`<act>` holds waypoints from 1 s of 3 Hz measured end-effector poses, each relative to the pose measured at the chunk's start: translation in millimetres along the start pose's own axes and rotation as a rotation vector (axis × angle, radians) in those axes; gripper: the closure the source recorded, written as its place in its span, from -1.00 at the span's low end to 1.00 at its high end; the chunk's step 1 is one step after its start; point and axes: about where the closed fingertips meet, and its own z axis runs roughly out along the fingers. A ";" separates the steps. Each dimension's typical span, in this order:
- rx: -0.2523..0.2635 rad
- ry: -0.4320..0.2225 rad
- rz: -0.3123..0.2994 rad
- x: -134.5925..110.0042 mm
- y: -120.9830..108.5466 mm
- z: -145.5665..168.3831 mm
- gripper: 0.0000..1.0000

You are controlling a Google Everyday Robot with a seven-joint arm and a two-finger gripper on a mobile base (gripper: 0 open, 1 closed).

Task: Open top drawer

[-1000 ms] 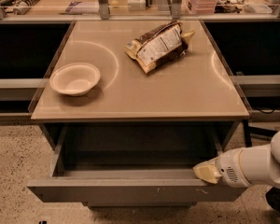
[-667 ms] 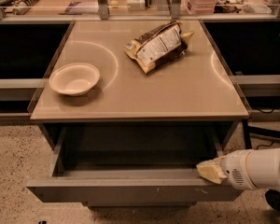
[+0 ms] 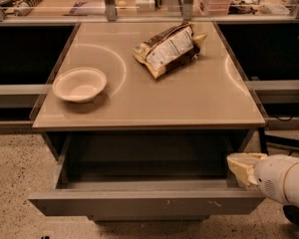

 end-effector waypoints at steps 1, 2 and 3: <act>0.030 -0.021 -0.036 -0.8 -5.3 -6.9 0.63; 0.023 -0.017 -0.037 -1.3 -3.6 -5.2 0.16; 0.023 -0.017 -0.037 -1.3 -3.5 -5.2 -0.30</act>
Offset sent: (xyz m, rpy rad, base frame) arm -0.0015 -0.0087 0.0054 -0.0260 -0.0424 -0.0119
